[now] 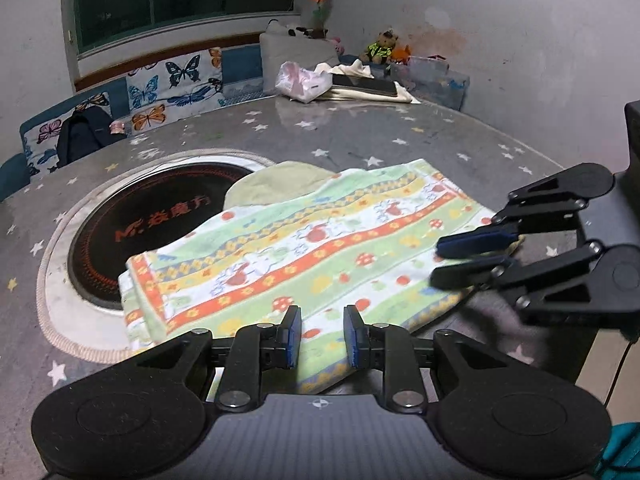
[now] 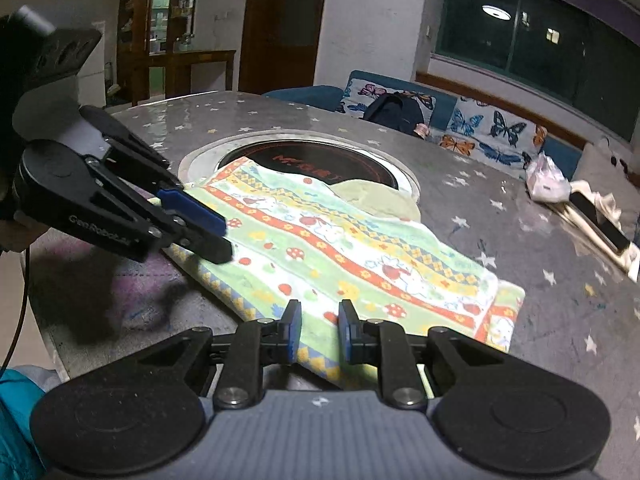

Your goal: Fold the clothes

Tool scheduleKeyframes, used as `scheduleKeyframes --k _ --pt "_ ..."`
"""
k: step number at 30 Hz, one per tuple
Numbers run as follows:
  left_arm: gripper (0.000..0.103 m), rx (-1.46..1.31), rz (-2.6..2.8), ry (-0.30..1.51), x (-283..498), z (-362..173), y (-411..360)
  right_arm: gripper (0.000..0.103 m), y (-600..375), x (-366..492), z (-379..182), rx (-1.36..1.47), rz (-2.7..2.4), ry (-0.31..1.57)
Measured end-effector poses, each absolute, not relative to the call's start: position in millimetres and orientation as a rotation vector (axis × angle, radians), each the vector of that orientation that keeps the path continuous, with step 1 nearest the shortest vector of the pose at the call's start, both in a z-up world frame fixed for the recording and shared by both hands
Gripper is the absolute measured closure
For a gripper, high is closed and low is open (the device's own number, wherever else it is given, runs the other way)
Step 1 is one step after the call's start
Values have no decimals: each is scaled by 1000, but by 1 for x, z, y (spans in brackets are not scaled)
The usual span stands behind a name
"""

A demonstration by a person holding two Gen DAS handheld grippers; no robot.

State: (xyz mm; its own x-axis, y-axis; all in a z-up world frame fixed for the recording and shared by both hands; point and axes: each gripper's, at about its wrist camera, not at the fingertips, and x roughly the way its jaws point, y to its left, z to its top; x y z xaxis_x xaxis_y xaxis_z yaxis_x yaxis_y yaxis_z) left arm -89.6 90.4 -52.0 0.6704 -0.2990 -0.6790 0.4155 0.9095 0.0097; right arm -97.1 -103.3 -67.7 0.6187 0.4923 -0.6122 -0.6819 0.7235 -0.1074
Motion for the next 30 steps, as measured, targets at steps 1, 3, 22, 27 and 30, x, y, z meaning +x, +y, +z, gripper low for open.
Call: scheduleKeyframes --k 1,3,22,27,30 --pt "76 171 -404 731 -91 -52 91 85 -105 -98 -68 -346 689 590" --pt "76 175 -403 731 -94 -52 92 85 -110 -100 -67 -343 679 592" --pt "72 176 -341 797 -117 -49 132 88 -160 -97 -56 -281 595 659" --pt "72 231 -316 832 -121 -42 141 86 -160 -82 -42 -269 588 630" --pt "71 245 -298 846 -122 -36 148 84 -157 -72 -44 -272 588 637"
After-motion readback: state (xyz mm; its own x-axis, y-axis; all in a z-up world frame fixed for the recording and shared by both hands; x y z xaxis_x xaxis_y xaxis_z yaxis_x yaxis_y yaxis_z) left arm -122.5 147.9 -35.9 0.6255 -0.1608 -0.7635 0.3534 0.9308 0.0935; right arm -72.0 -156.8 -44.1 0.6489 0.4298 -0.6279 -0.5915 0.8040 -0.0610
